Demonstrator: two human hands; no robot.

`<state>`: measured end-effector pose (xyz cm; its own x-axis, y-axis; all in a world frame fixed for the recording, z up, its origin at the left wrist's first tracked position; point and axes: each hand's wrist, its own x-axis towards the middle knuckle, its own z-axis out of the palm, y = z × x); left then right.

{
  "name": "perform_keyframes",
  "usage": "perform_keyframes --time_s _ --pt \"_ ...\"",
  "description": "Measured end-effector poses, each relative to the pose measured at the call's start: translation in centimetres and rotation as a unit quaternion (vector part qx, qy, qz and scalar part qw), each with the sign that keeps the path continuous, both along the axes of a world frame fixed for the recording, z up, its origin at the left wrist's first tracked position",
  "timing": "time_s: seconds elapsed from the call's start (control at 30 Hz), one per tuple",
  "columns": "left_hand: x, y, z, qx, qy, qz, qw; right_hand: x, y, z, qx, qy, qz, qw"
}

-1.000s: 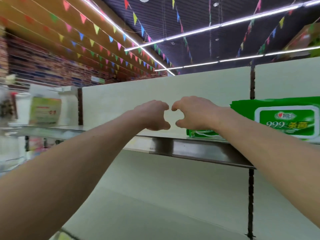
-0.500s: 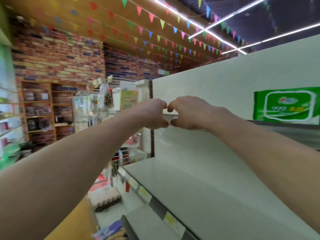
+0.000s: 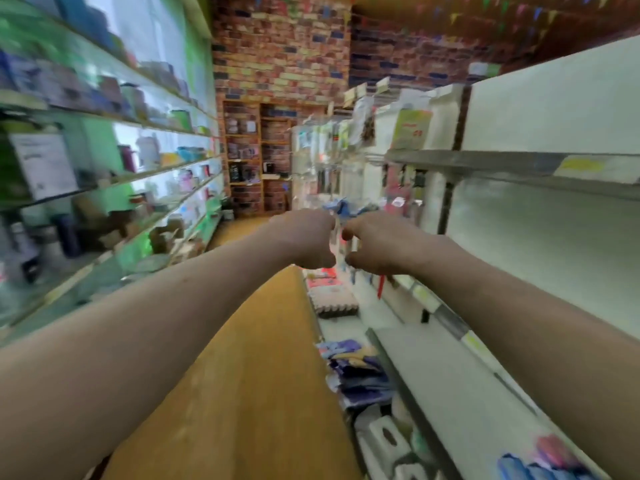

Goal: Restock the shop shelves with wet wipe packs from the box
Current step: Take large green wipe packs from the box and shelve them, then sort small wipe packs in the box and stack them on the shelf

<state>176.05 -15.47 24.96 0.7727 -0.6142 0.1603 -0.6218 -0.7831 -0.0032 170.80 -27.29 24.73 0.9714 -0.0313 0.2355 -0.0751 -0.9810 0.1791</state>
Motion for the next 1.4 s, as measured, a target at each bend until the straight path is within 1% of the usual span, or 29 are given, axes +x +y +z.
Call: perform_keyframes --time_s 0.23,0.37,0.47,0.7,0.8,0.87,0.93,1.03,1.1,1.23,1.4 --pt "-3.1 12.2 -7.3 0.046 0.073 0.116 0.990 -1.0 12.0 -7.2 0.045 0.077 0.094 0.991" --pt "-5.2 18.0 -10.8 0.049 0.100 0.196 0.974 -1.9 17.5 -10.8 0.058 0.129 0.152 0.978" --pt "-7.0 22.0 -13.5 0.052 0.123 0.256 0.958 -2.6 21.2 -13.6 0.050 0.153 0.208 0.965" --pt "-13.8 30.1 -19.9 0.050 0.221 0.365 0.903 -6.1 29.7 -20.6 0.047 0.216 0.357 0.908" --pt "-16.6 33.5 -22.9 0.052 0.270 0.397 0.876 -7.5 32.8 -23.6 0.048 0.259 0.402 0.877" --pt "-18.3 35.9 -24.9 0.050 0.285 0.417 0.862 -8.2 34.6 -25.7 0.046 0.286 0.423 0.859" --pt "-19.9 38.3 -27.0 0.026 0.299 0.443 0.844 -8.7 36.2 -27.6 0.036 0.309 0.434 0.846" --pt "-21.8 41.5 -30.5 0.003 0.337 0.475 0.813 -9.1 37.8 -30.7 0.026 0.334 0.429 0.839" --pt "-22.8 43.3 -33.3 -0.006 0.364 0.487 0.794 -9.1 38.7 -33.3 0.036 0.355 0.418 0.835" --pt "-24.1 46.9 -39.6 -0.054 0.432 0.515 0.738 -8.6 41.5 -38.6 0.049 0.393 0.401 0.826" --pt "-24.9 49.7 -45.0 -0.107 0.479 0.531 0.691 -8.6 44.8 -43.2 0.057 0.449 0.383 0.805"
